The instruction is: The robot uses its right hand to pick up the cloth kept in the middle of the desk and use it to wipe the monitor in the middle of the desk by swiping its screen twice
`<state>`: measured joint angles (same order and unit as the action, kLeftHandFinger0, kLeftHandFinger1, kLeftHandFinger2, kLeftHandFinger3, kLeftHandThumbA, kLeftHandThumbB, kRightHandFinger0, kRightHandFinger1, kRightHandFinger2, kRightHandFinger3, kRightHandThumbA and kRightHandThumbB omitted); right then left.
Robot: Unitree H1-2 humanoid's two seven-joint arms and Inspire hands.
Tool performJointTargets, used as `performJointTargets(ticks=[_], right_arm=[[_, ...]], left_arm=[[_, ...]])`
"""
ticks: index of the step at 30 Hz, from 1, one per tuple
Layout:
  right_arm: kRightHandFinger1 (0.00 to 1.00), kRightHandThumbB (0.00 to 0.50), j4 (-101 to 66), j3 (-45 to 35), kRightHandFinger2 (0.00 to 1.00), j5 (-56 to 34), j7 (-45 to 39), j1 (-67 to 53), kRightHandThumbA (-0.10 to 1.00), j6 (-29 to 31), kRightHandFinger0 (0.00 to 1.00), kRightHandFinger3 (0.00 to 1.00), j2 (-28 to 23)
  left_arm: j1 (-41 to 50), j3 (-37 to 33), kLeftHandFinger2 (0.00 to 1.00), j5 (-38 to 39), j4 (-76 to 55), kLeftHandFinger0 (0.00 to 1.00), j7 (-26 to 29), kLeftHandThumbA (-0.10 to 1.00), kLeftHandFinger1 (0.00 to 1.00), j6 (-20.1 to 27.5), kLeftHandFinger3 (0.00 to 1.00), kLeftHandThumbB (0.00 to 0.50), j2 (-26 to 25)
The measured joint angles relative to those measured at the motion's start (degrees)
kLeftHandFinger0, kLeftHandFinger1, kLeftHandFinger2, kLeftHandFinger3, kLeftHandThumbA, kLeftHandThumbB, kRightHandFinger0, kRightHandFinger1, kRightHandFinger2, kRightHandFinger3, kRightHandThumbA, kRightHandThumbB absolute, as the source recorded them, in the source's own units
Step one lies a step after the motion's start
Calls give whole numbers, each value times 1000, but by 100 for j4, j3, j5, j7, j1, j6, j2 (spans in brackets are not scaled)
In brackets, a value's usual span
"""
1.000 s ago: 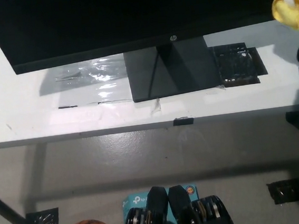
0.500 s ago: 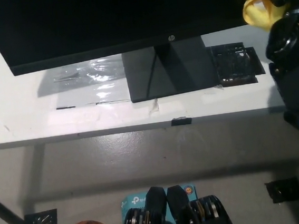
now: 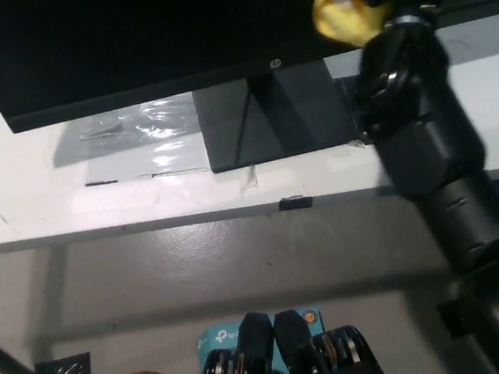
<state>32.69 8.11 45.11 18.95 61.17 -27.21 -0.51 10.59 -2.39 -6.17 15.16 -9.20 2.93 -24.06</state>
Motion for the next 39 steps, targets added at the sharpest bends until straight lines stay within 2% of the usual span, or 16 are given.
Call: performJointTargets(ticks=[4, 9, 12, 15, 18, 19, 21, 23, 26, 27, 30, 31, 32, 35, 36, 39], right_arm=[[45, 55, -288, 158, 499, 152, -125, -5, -100, 0, 0, 348, 375], [36, 74, -412, 204, 446, 337, -315, -6, -100, 1, 0, 234, 668], [24, 86, -412, 224, 426, 417, -383, -7, -100, 1, 0, 271, 757], [15, 123, -408, 233, 421, 442, -389, -7, -100, 1, 0, 293, 800], [18, 107, -409, 252, 428, 455, -396, -11, -100, 1, 0, 301, 816], [20, 95, -409, 255, 435, 455, -397, -13, -100, 0, 0, 392, 816], [0, 111, -423, 273, 391, 454, -409, -45, -100, 1, 0, 263, 808], [0, 113, -446, 294, 384, 457, -421, -80, -100, 0, 0, 283, 794], [0, 137, -607, 386, 343, 457, -472, -217, -100, 1, 0, 166, 712], [0, 99, -688, 433, 365, 453, -489, -264, -100, 1, 0, 229, 661], [0, 142, -1108, 573, 359, 449, -572, -486, -100, 1, 0, 345, 454], [0, 157, -1356, 631, 313, 449, -618, -636, -100, 2, 0, 418, 328], [0, 126, -1511, 670, 236, 448, -654, -762, -100, 4, 0, 468, 225], [0, 49, -1788, 761, 264, 442, -752, -1112, -100, 17, 0, 273, -120], [0, 110, -1819, 787, 266, 437, -786, -1190, -100, 23, 0, 301, -231], [0, 169, -1800, 793, 240, 395, -814, -1428, -100, 114, 0, 400, -638]], left_arm=[[-13, -9, 718, -3, -4, 610, -12, 806, 603, -19, 792, 413, 0], [-2, -9, 725, -4, -2, 589, -61, 809, 596, -25, 802, 396, 0], [-2, -10, 724, -7, 25, 587, -85, 823, 594, -23, 805, 443, 0], [-11, -10, 713, -18, 24, 588, -92, 825, 585, -24, 800, 422, 0], [-33, -9, 708, -32, 22, 590, -95, 812, 588, -23, 797, 398, 0], [-36, -8, 724, -32, 22, 604, -95, 813, 606, -23, 816, 385, 0], [-35, -7, 735, -39, 23, 608, -97, 814, 610, -23, 823, 394, 0], [-34, -6, 728, -42, 23, 607, -98, 819, 602, -23, 816, 398, 0], [-34, 2, 721, -45, 21, 597, -98, 801, 597, -26, 812, 392, 0], [-36, 4, 721, -45, 19, 597, -97, 787, 598, -26, 810, 367, 0], [-35, 8, 740, -50, -15, 608, -97, 785, 616, -37, 814, 339, 0], [-33, 9, 749, -55, -30, 616, -97, 787, 624, -39, 816, 353, 0], [-32, 10, 755, -55, -30, 624, -97, 789, 630, -39, 815, 359, 0], [-30, 18, 740, -55, -22, 608, -97, 794, 616, -38, 806, 361, 0], [-29, 20, 730, -54, -22, 597, -97, 797, 607, -38, 807, 368, 0], [-29, 29, 720, -54, -24, 594, -96, 796, 603, -37, 810, 379, 0]])
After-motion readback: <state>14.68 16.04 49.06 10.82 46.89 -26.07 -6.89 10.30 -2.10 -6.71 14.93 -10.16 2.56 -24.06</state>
